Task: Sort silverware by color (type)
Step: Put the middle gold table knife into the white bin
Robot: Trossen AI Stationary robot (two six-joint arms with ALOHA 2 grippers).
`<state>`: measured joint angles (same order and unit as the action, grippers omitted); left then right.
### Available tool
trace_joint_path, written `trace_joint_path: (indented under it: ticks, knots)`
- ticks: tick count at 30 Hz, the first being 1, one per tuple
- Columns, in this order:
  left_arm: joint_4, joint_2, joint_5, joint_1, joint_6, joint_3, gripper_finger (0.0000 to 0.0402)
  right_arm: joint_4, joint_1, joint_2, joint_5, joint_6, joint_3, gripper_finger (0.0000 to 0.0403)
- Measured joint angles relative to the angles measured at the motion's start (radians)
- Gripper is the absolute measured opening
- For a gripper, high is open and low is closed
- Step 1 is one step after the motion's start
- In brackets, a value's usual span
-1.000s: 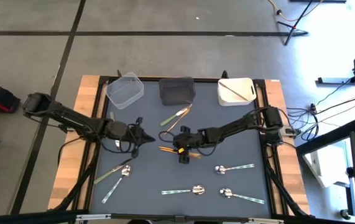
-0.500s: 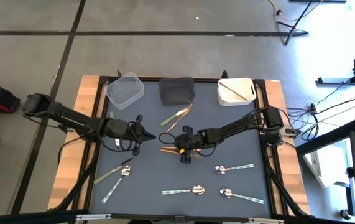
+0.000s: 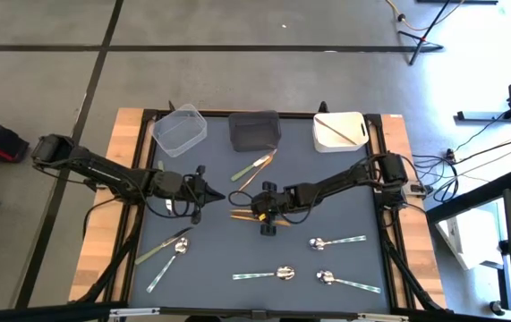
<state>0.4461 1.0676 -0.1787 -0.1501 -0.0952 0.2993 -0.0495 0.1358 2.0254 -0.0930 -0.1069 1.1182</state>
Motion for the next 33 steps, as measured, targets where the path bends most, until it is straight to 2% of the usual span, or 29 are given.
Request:
trace_joint_path:
  ticks: [3,10,16,20,25,33]
  knots:
    - [0.006,0.000,0.000,0.000,0.000,-0.001,0.0000,0.000,-0.002,0.001,-0.020,0.039,-0.001,0.0006]
    - [0.012,0.000,-0.002,0.000,0.001,-0.001,0.0000,-0.021,-0.003,-0.045,-0.050,0.068,-0.005,0.0010]
    - [0.013,0.000,-0.003,0.000,0.001,-0.001,0.0000,-0.099,-0.008,-0.145,-0.083,0.094,-0.007,0.0004]
    - [0.013,0.000,-0.003,0.000,0.001,-0.001,0.0000,-0.211,-0.015,-0.223,-0.089,0.112,-0.007,0.0010]
    - [0.013,0.000,-0.003,0.000,0.001,-0.001,0.0000,-0.278,-0.051,-0.365,-0.095,0.119,-0.044,0.0008]
    - [0.019,0.000,-0.004,0.000,0.001,-0.001,0.0000,-0.286,-0.210,-0.665,-0.153,0.144,-0.244,0.0006]
